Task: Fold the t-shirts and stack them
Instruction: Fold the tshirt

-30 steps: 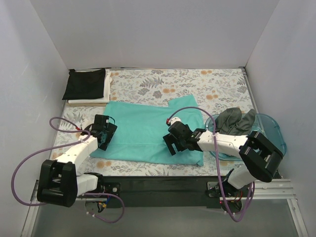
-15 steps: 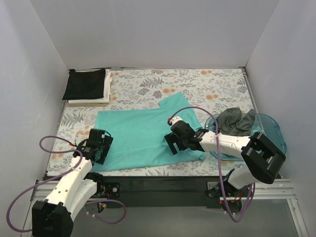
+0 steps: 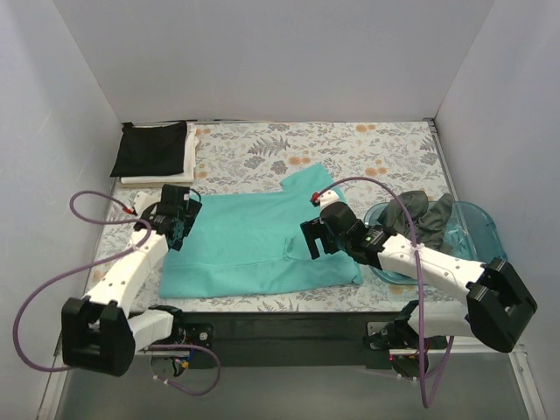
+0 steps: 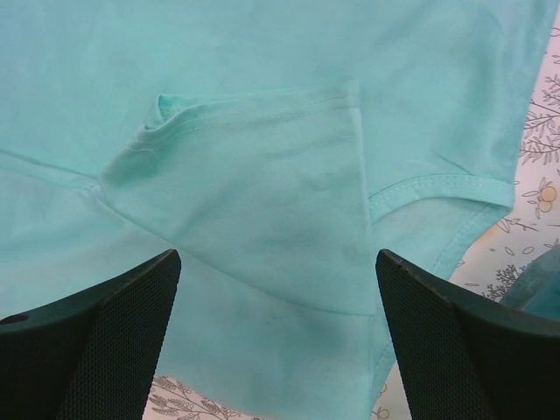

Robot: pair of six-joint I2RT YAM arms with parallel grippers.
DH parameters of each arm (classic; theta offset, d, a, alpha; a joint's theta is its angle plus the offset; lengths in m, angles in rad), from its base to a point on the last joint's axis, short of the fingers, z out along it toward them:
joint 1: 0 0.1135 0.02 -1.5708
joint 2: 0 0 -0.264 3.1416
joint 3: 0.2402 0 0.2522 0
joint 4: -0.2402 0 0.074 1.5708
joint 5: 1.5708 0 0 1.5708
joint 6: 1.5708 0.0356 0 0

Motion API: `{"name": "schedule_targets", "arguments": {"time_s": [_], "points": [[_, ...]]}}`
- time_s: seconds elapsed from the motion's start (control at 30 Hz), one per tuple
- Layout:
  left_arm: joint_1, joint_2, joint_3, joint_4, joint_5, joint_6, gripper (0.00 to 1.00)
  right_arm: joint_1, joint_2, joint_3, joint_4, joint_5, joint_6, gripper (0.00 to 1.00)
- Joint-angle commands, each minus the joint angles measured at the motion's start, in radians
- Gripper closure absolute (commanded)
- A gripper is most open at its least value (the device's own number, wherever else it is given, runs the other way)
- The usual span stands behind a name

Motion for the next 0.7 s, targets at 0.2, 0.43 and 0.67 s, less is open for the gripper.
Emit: {"name": "schedule_targets", "arguments": {"time_s": [0.2, 0.43, 0.67], "points": [[0.055, 0.406, 0.344, -0.001, -0.127, 0.125, 0.07, -0.087, -0.038, -0.003, 0.005, -0.010, -0.023, 0.02], [0.116, 0.542, 0.398, 0.048, -0.119, 0.146, 0.12, -0.132, -0.021, -0.017, 0.007, -0.047, -0.034, 0.02], [0.161, 0.670, 0.485, 0.131, -0.118, 0.195, 0.20, -0.150, -0.015, -0.020, 0.007, -0.065, -0.038, 0.02]]}}
